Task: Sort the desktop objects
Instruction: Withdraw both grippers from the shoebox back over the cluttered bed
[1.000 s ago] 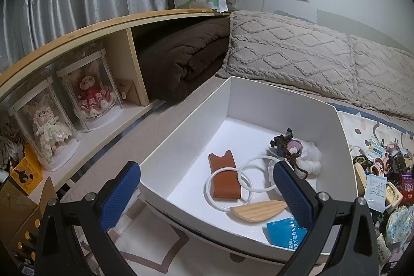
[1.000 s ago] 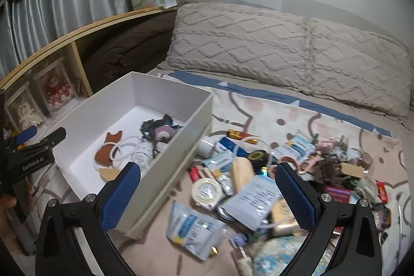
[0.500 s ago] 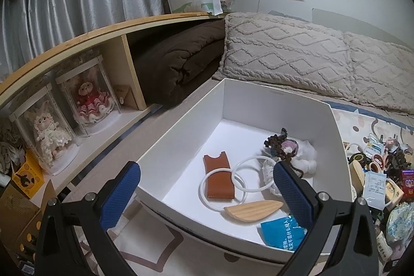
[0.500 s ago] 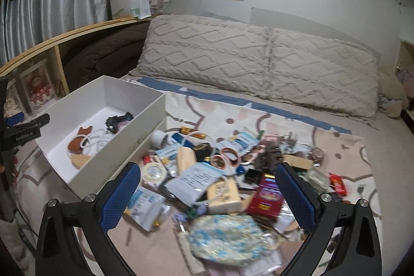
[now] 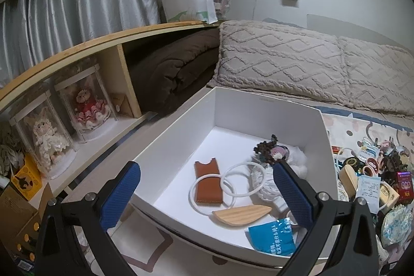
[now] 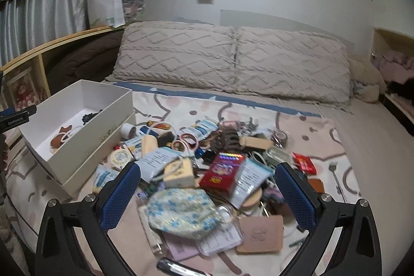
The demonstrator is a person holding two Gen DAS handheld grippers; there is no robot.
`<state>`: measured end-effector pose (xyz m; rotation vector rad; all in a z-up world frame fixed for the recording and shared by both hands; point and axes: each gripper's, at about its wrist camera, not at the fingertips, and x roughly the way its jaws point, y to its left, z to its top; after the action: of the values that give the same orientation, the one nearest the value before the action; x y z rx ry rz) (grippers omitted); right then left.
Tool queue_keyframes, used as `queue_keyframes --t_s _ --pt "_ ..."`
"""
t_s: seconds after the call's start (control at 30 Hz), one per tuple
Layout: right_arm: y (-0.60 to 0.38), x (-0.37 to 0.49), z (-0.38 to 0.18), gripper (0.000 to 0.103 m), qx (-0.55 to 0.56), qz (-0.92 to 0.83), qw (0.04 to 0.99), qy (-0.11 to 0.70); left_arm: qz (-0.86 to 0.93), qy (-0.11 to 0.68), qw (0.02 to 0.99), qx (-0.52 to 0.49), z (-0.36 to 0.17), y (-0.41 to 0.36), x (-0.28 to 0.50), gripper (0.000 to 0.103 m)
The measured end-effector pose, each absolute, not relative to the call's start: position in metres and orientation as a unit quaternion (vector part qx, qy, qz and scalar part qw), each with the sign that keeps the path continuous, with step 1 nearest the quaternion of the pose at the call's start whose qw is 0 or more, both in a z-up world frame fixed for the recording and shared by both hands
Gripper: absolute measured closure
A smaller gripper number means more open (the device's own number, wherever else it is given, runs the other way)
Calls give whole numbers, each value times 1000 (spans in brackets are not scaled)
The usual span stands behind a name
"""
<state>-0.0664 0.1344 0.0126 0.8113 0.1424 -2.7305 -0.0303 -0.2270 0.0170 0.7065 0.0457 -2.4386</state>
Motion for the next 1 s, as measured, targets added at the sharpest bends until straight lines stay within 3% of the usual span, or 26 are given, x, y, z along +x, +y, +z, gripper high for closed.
queue_keyframes --t_s 0.2,0.53,1.0 --pt "165 -60 1 0 286 -950 125 23 -925 -5 275 262 16 -206 -39 0" --pt "210 -55 -18 0 303 -948 102 -9 -949 23 210 232 27 -176 -38 0" --pt "253 -49 -39 0 301 -952 56 -4 -969 17 130 210 24 -117 -34 0"
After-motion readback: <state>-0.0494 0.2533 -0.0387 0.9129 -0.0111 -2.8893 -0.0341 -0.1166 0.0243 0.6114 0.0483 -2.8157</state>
